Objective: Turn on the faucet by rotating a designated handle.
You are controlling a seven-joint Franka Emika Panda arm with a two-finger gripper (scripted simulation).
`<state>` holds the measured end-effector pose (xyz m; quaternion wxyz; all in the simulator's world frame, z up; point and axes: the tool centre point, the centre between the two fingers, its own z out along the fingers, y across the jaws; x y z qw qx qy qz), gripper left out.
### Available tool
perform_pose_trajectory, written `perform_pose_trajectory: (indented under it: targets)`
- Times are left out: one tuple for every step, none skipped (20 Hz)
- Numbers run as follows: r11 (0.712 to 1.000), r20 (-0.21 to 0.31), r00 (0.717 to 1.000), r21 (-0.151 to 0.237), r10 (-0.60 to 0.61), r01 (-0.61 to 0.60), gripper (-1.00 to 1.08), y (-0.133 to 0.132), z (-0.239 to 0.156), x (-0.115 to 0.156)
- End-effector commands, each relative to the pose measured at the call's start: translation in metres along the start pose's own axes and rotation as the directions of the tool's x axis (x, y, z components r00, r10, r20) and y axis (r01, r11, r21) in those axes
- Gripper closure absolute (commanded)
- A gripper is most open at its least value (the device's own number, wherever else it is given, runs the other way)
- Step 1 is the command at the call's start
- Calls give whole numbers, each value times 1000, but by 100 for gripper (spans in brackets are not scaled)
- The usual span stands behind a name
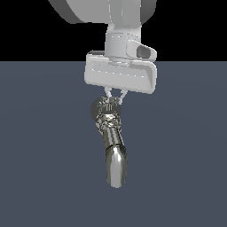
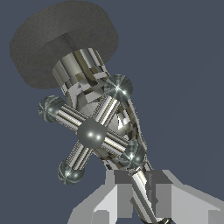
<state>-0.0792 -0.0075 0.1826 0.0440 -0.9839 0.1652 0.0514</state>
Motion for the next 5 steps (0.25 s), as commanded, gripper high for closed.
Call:
perform_pose_trajectory:
  targets:
    - [985,-107,981,-38,164,-169,78,94,-9,60]
    - [977,-124,972,-54,199,-206,61,109,-11,66]
    - [966,-144,959,-61,242,-253,-80,122,-13,72]
    - [949,-162,940,-46,302,-313,-87,135,-16,79]
    - [958,-161,946,-3,281,-285,-59,130,-19,81]
